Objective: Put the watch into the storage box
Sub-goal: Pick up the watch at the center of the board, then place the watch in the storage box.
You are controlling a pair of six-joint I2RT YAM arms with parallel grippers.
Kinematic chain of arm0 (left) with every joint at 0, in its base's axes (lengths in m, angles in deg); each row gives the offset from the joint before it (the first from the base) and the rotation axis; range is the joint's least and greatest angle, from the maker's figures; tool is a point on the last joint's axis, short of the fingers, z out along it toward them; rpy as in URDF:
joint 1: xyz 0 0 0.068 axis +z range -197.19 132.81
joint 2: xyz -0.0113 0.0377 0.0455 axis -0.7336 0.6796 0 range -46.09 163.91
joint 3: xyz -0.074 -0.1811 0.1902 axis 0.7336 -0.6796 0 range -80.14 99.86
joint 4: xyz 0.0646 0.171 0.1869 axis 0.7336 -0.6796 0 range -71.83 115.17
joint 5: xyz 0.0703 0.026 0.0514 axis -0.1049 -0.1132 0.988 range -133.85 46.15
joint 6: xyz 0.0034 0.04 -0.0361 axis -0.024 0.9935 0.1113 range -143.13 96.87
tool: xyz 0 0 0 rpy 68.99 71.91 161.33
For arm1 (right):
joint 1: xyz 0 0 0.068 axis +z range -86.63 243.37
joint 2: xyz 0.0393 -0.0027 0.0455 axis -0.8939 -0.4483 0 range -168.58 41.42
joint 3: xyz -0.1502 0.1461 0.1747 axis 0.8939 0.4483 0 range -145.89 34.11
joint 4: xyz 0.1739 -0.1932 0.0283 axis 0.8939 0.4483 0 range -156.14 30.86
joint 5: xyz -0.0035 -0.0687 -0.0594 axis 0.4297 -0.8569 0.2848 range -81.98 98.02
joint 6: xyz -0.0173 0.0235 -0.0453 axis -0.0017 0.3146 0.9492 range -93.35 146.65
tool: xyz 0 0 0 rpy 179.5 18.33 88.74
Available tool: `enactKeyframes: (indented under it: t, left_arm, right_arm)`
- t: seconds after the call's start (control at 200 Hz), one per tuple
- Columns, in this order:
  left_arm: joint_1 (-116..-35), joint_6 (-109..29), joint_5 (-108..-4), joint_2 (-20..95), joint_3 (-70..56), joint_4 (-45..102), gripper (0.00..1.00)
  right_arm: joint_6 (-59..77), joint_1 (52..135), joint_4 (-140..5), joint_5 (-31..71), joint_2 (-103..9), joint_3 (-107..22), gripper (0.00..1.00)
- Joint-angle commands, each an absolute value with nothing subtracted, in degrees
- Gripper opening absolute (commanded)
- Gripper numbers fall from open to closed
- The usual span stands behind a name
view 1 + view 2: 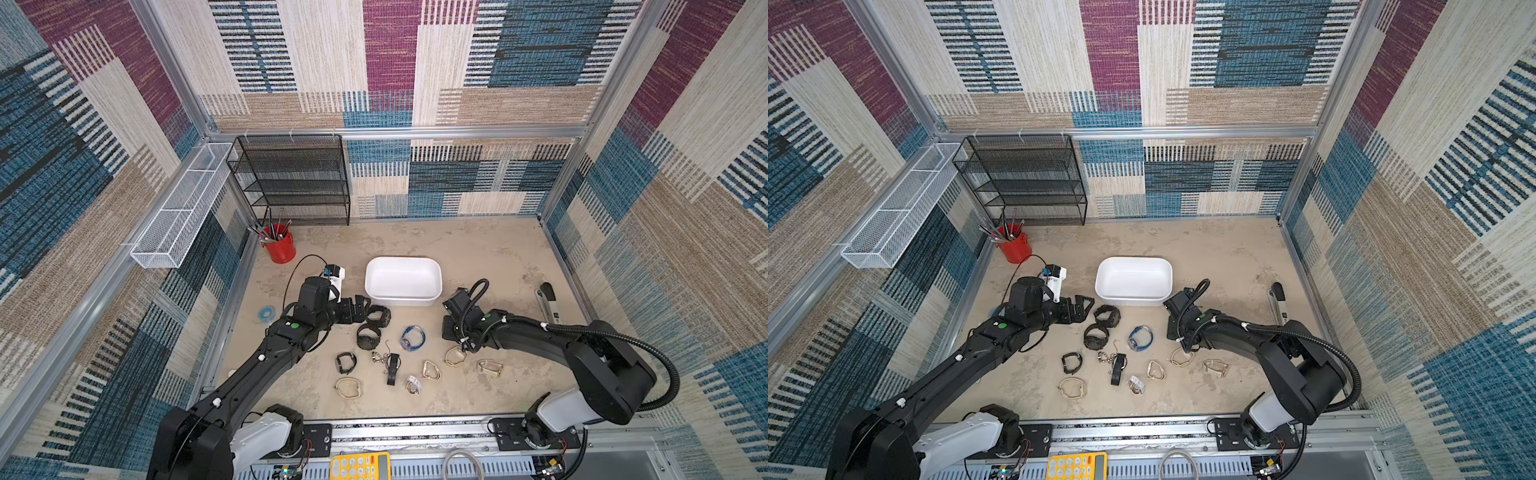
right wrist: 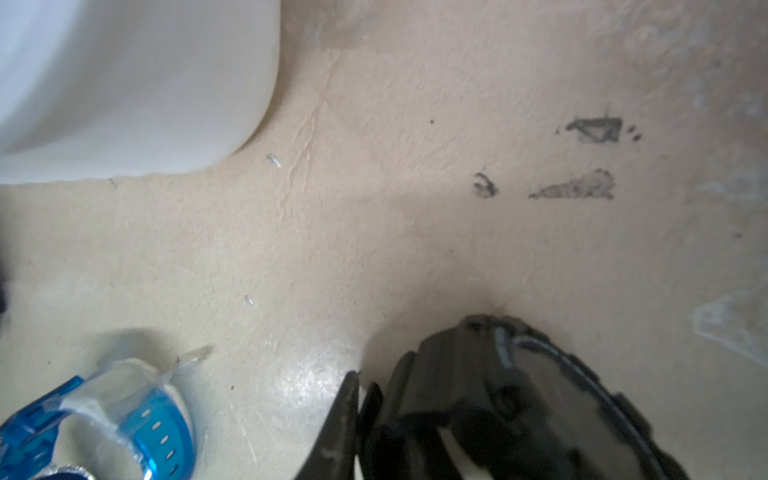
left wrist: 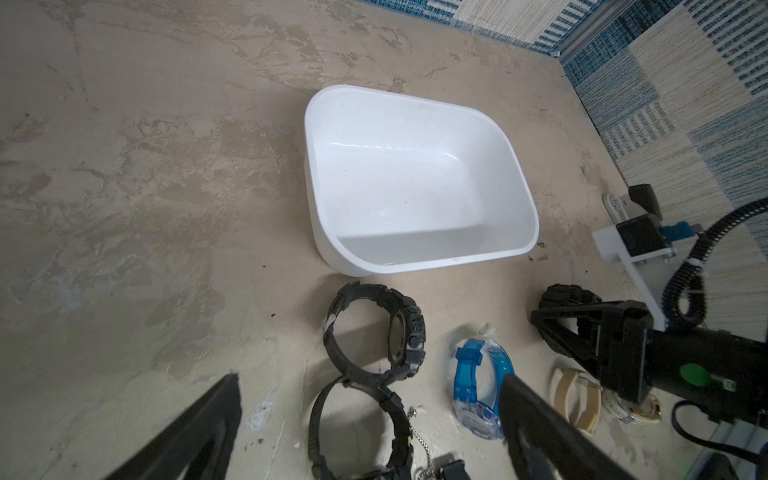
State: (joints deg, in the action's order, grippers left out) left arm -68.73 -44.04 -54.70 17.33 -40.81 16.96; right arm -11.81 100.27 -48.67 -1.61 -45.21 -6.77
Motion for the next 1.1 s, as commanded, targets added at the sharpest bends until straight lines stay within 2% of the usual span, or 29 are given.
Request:
enactKeyframes:
  t: [0.0,0.04,0.295,0.686,1.092]
  left_arm:
    - [-68.81,-43.72,-55.63,17.28,-39.89,15.94,0.97]
    - [-68.81,-43.62,-55.56,17.19,-40.12,16.03,0.97]
    - [-68.81,-43.99,-57.03,18.83,-39.61,16.03,0.97]
    - [-68.81,-44.75,-58.18,21.63,-37.13,15.91,0.94]
    - [-68.81,-46.91,-57.43,18.96,-37.03,13.35,0.91]
  right_arm:
    - [-11.17,100.37,-49.74,-3.27,-45.61,-7.59,0.05]
    - [-11.02,100.37,-49.60,-3.29,-45.53,-7.81,0.00]
    - [-9.20,100.37,-49.02,-3.34,-44.02,-9.64,0.00]
    - [-3.21,100.37,-43.13,-5.29,-38.74,-19.07,0.00]
    - [5.89,100.37,-41.62,0.41,-44.37,-33.74,0.00]
